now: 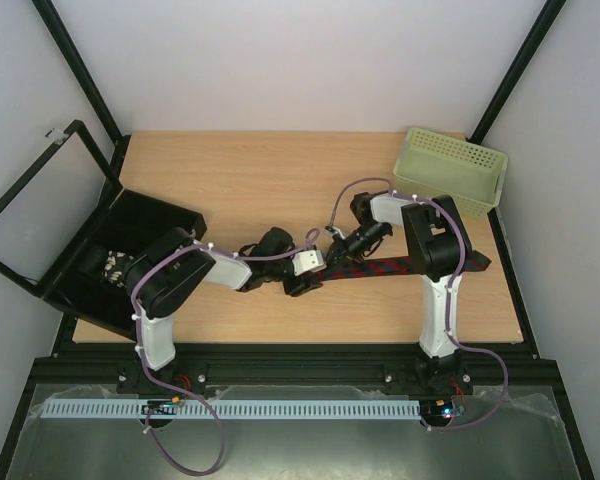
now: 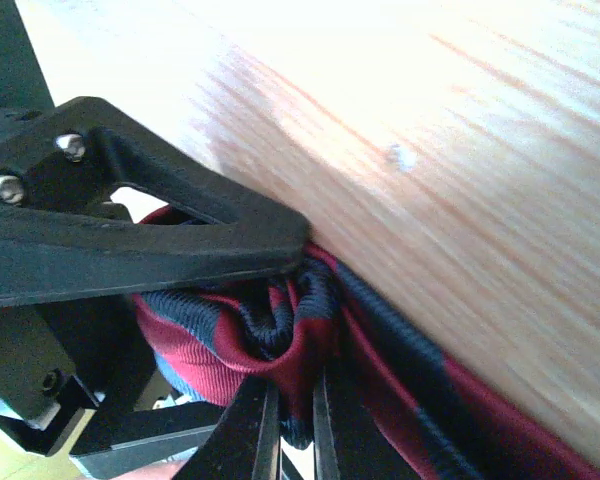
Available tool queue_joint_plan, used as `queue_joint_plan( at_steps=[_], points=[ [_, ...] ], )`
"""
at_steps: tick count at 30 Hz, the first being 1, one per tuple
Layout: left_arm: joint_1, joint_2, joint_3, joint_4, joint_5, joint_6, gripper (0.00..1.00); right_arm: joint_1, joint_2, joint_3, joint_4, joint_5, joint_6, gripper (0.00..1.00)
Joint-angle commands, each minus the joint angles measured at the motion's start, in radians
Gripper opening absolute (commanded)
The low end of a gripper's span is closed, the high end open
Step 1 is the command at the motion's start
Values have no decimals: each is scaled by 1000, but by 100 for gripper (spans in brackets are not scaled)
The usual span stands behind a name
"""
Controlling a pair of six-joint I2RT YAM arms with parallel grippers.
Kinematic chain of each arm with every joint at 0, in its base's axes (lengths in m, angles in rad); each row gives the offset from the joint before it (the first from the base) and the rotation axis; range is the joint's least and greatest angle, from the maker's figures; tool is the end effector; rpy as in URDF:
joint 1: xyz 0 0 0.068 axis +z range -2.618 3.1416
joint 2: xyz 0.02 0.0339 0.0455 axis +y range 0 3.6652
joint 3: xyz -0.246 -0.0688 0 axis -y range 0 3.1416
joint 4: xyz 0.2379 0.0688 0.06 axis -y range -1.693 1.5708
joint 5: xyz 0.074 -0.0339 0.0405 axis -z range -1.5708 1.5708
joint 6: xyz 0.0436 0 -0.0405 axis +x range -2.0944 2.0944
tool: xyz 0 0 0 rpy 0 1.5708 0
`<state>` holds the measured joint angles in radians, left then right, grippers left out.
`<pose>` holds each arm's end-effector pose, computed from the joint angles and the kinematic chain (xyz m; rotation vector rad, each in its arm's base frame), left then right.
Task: Roll the ties
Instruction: Roll the tie at the center of the board.
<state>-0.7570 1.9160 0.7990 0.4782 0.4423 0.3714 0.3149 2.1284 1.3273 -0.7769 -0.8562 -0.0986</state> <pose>0.2434 -0.2556 0.0899 1.3945 1.7358 -0.7014 0.3303 0.1422 0.0906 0.5649 -2.7156 -1.2573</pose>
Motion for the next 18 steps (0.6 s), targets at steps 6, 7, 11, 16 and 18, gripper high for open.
queue_joint_plan(
  at_steps=[6, 7, 11, 16, 18],
  points=[
    [33, -73, -21, -96, 53, 17, 72, -30, 58, -39, 25, 203, -15, 1],
    [33, -79, -22, -89, 56, 18, 73, -31, 61, -44, 26, 218, -18, 1],
    [35, -111, -20, -59, 35, -8, 77, -31, 64, -51, 34, 263, -20, 1],
    [49, -248, -38, -14, -16, -58, 99, -31, 48, -53, 35, 279, -38, 1],
    [53, -292, -32, -13, -52, -92, 99, -31, 50, -48, 30, 267, -42, 1]
  ],
)
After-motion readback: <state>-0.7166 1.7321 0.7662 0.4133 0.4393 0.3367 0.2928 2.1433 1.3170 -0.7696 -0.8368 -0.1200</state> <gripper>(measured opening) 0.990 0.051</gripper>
